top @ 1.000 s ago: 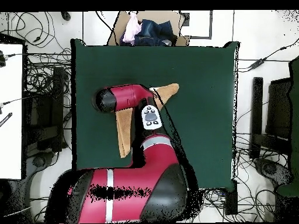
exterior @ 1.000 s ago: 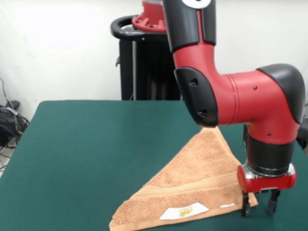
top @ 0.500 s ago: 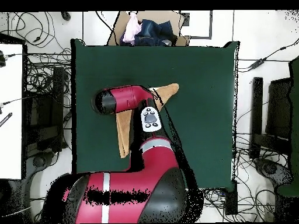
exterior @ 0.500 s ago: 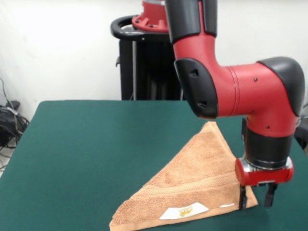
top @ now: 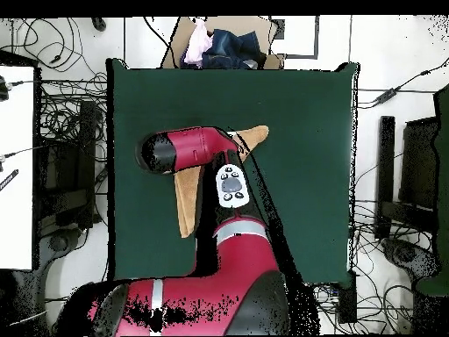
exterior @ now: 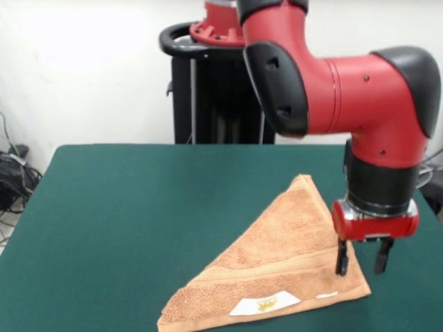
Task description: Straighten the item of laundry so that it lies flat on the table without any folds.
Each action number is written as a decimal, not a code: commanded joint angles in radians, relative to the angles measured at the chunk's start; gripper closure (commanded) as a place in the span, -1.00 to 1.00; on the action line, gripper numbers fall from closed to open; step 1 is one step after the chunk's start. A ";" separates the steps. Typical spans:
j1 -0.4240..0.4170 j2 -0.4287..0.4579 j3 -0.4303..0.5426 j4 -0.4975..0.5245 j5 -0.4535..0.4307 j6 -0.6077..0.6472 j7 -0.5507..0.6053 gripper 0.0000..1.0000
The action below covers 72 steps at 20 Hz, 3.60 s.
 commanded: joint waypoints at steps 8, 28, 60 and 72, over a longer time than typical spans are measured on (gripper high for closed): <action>-0.020 0.078 -0.001 0.079 0.003 -0.037 0.128 -1.00; -0.050 0.066 0.032 0.203 0.022 -0.050 0.114 -1.00; 0.029 0.199 -0.004 0.117 0.064 -0.217 0.156 -1.00; -0.001 0.191 -0.022 0.080 0.027 -0.196 0.099 -1.00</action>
